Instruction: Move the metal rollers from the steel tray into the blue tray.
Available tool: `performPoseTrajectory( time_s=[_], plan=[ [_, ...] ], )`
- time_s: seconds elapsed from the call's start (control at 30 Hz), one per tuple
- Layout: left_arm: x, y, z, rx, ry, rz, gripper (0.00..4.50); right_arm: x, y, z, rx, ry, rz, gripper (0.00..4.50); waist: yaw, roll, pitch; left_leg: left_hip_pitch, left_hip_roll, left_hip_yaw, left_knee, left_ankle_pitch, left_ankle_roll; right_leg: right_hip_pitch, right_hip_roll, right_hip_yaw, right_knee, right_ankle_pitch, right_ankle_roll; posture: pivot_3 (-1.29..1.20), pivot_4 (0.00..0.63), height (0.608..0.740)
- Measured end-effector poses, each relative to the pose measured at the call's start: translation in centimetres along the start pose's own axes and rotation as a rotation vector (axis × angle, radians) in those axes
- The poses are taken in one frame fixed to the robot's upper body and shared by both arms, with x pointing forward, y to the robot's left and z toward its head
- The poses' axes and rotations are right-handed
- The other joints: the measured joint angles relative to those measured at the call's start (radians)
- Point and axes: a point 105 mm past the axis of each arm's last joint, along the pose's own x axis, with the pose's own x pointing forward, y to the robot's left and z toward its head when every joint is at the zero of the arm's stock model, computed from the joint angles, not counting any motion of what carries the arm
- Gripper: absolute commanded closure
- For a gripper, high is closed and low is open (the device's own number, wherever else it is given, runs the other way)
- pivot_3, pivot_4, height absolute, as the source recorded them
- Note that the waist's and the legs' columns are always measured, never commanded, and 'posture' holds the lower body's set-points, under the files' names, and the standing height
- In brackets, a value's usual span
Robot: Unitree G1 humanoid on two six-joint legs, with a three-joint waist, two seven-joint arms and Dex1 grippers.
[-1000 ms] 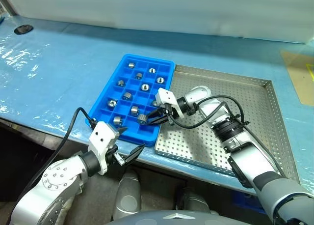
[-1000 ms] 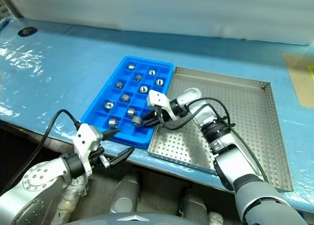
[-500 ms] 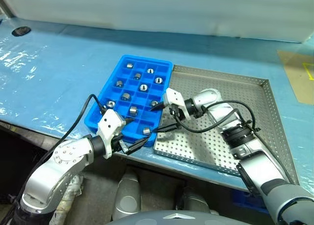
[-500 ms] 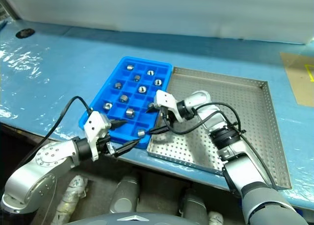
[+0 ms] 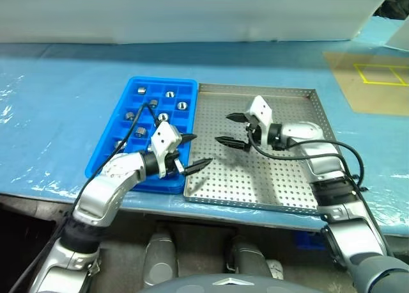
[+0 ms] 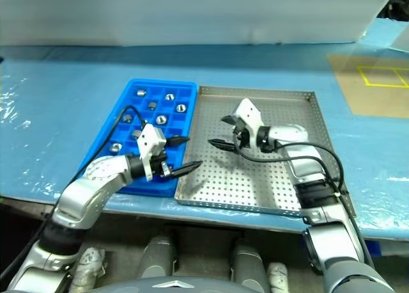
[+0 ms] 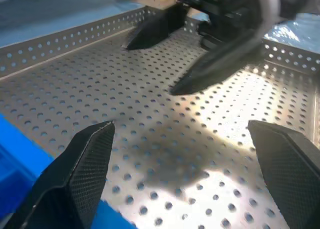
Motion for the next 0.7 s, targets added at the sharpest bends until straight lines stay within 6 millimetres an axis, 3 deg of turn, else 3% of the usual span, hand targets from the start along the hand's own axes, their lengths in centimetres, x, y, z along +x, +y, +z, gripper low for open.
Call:
performPoseTrajectory(
  time_s=[0.17,0.4,0.6,0.7],
  plan=[
    [1.7,2.0,0.0,0.024,-0.042,0.022,0.0,-2.9,-0.2,0.0,0.071,-0.049,-0.147,0.04,-0.055,0.0,0.0,0.002,0.0,0.002,0.0,-0.001,0.002,0.0,0.0,0.003,0.0,0.0,0.0,-0.33,0.15,0.74],
    [2.8,2.3,0.0,0.041,-0.095,0.012,0.0,-5.5,-0.8,-0.7,0.102,-0.055,-0.301,0.04,-0.088,0.0,0.0,0.004,0.0,0.004,0.0,-0.003,0.006,0.001,0.0,0.004,0.0,0.0,0.0,-0.33,0.15,0.74],
    [2.6,1.8,0.7,0.051,-0.156,0.002,0.0,-5.7,-0.7,-0.6,0.082,-0.086,-0.321,0.04,-0.093,-0.001,0.0,0.005,0.0,0.004,0.0,-0.003,0.006,0.001,0.0,0.004,0.0,0.0,0.0,-0.3,0.15,0.74],
    [2.4,1.9,0.8,0.073,-0.16,0.006,0.0,-4.9,-0.2,-0.2,0.042,-0.097,-0.29,0.04,-0.092,-0.001,0.0,0.004,0.0,0.004,0.0,-0.003,0.006,0.001,0.0,0.004,-0.001,0.0,0.0,-0.29,0.15,0.74]
  ],
)
